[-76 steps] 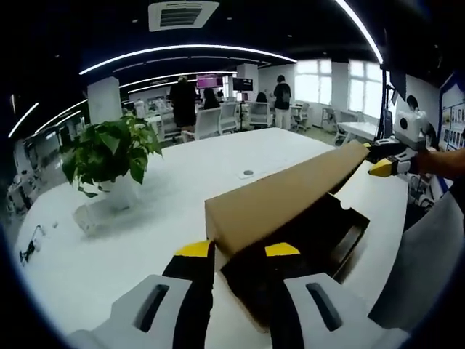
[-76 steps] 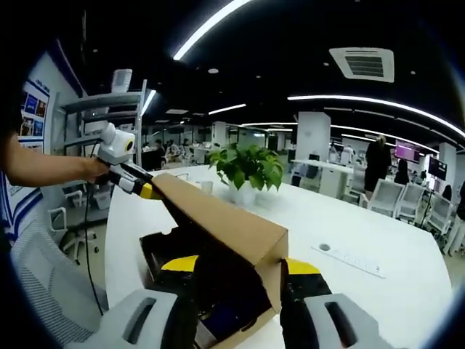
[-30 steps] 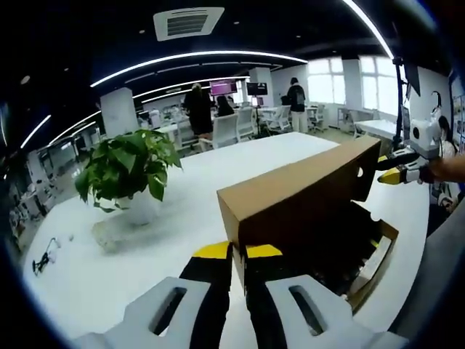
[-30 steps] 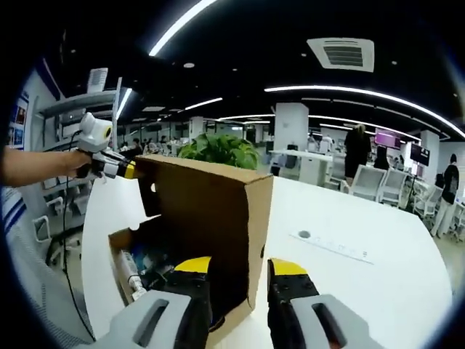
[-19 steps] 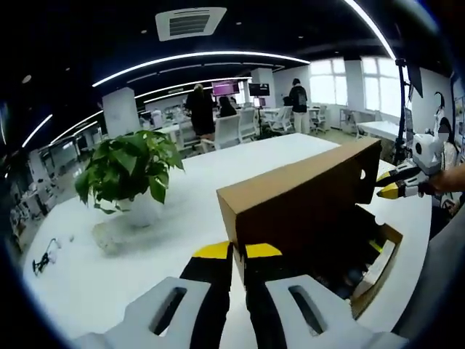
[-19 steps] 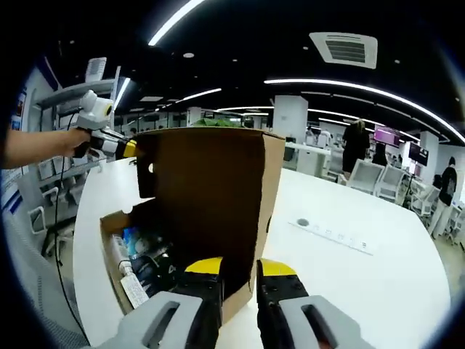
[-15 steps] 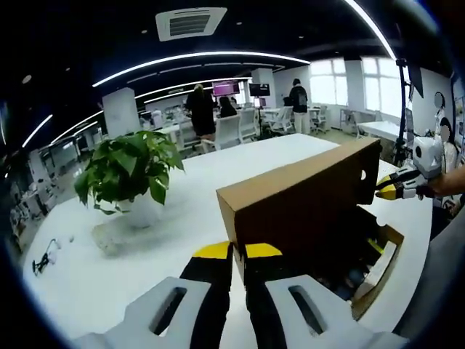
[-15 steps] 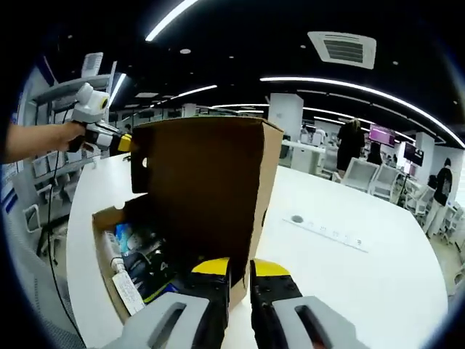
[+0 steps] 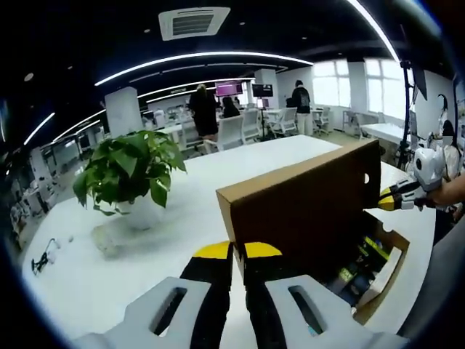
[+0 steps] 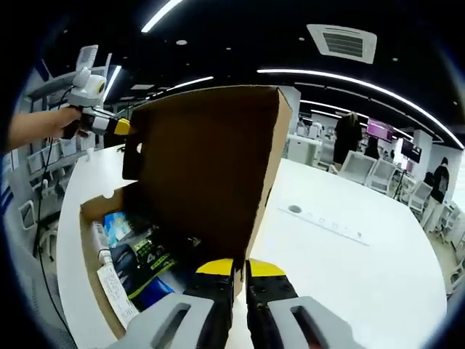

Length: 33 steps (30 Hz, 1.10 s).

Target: Operate the shoe box by opening the lid, removing the specified soft item, and placing it in the target area until the item is outside and the box remains undamaged.

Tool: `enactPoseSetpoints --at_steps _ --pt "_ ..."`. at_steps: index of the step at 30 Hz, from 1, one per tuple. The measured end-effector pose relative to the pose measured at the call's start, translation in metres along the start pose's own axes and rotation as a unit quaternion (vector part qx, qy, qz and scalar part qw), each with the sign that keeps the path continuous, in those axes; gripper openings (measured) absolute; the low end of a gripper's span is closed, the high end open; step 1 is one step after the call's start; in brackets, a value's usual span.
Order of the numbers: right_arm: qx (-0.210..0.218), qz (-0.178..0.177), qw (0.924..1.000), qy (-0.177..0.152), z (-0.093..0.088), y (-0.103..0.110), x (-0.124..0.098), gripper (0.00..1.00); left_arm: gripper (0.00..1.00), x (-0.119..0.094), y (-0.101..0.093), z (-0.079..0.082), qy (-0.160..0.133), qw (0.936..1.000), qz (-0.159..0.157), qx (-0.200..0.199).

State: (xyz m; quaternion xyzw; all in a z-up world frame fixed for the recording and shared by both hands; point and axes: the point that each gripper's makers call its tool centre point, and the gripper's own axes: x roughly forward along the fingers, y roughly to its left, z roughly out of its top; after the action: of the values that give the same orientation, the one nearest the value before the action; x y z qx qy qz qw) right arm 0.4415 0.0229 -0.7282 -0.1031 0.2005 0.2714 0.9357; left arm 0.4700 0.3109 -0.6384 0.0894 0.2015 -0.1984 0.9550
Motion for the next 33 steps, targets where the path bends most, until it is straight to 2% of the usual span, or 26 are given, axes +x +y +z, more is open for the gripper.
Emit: enactPoseSetpoints --at_steps 13,17,23,26,33 --pt "-0.010 -0.008 0.9999 0.001 0.001 -0.005 0.001 0.00 0.03 0.008 0.001 0.000 -0.007 0.9999 0.008 -0.005" --pt "-0.015 -0.011 0.9998 0.002 0.002 -0.005 0.002 0.00 0.05 0.009 0.001 -0.012 0.006 0.9999 0.010 -0.001" --pt "-0.017 -0.011 0.9998 0.003 0.002 -0.005 0.002 0.00 0.08 0.010 0.002 -0.036 0.023 0.9991 0.012 -0.035" --pt "-0.016 -0.012 0.9998 0.003 0.003 -0.006 0.003 0.00 0.07 0.009 0.002 -0.041 0.021 0.9989 0.012 -0.041" --pt "-0.012 -0.012 0.9999 0.001 0.005 -0.007 0.004 0.00 0.06 0.013 -0.003 -0.062 0.039 0.9979 0.010 -0.051"
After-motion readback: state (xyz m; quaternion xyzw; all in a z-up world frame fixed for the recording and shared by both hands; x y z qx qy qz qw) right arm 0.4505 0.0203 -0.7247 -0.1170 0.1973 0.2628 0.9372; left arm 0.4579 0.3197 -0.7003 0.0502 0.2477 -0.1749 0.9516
